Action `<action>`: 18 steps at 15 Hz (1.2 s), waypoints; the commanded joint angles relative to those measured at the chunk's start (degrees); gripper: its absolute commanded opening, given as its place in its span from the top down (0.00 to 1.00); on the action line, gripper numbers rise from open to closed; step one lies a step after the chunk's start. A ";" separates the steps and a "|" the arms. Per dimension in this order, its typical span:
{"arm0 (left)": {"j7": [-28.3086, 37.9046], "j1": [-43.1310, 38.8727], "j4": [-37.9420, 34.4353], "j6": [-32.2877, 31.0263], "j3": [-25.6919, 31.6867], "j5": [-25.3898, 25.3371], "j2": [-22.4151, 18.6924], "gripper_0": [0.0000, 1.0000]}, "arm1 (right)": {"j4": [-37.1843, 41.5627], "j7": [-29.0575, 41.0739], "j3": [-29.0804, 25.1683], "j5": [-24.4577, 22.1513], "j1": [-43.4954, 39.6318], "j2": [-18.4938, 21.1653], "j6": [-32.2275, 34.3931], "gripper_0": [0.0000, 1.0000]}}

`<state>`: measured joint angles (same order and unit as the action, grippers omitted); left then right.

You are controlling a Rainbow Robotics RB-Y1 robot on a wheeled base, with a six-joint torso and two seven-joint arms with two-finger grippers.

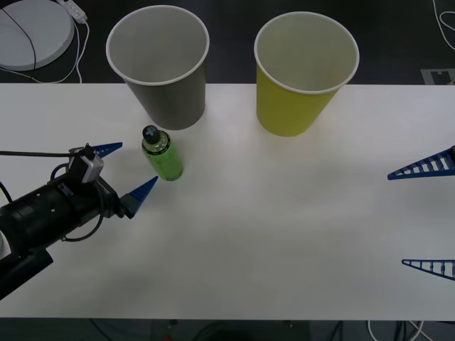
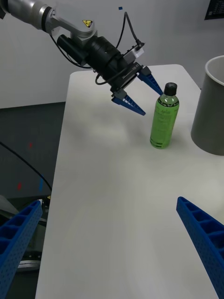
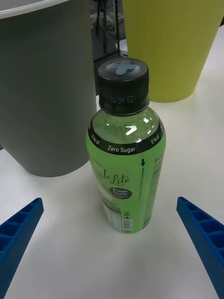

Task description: Put the can into the green bin and the plastic bottle into the gray bin

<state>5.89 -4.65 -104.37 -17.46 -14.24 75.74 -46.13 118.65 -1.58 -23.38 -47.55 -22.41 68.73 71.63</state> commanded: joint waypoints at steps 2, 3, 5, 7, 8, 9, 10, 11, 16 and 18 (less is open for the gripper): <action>0.17 1.83 1.89 -0.03 -0.96 0.72 2.89 0.00 | 0.00 0.00 0.00 0.00 0.00 0.00 0.00 0.00; 0.17 2.54 2.41 0.06 -1.23 1.08 3.50 0.00 | 0.00 0.00 0.00 0.00 0.00 0.00 0.00 0.00; 0.17 3.86 3.65 -0.03 -1.93 1.25 4.38 0.00 | 0.00 0.00 0.00 0.00 0.00 0.00 0.00 0.00; 0.17 5.35 4.79 -0.03 -2.46 1.60 5.08 0.00 | 0.00 0.00 0.00 0.00 0.00 0.00 0.00 0.00; 0.17 5.97 5.40 -0.03 -2.63 1.69 5.52 0.00 | 0.00 0.00 0.00 0.00 0.00 0.00 0.00 0.00; 0.17 6.67 6.02 -0.03 -2.99 1.87 5.87 0.00 | 0.00 0.00 0.00 0.00 0.00 0.00 0.00 0.00; 0.08 7.28 6.55 -0.03 -3.25 1.95 6.23 0.00 | 0.00 0.00 0.00 0.00 0.00 0.00 0.00 0.00; 0.17 7.72 6.81 0.06 -3.42 2.04 6.40 0.00 | 0.00 0.00 0.00 0.00 0.00 0.00 0.00 0.00; 0.17 9.39 8.22 -0.03 -3.86 2.66 7.46 0.00 | 0.00 0.00 0.00 0.00 0.00 0.00 0.00 0.00; 0.17 9.39 8.30 -0.03 -3.86 3.01 7.90 0.00 | 0.00 0.00 0.00 0.00 0.00 0.00 0.00 0.00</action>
<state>6.06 4.75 -96.07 -17.47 -18.11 78.62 -38.42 118.65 -1.58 -23.38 -47.55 -22.41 68.73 71.63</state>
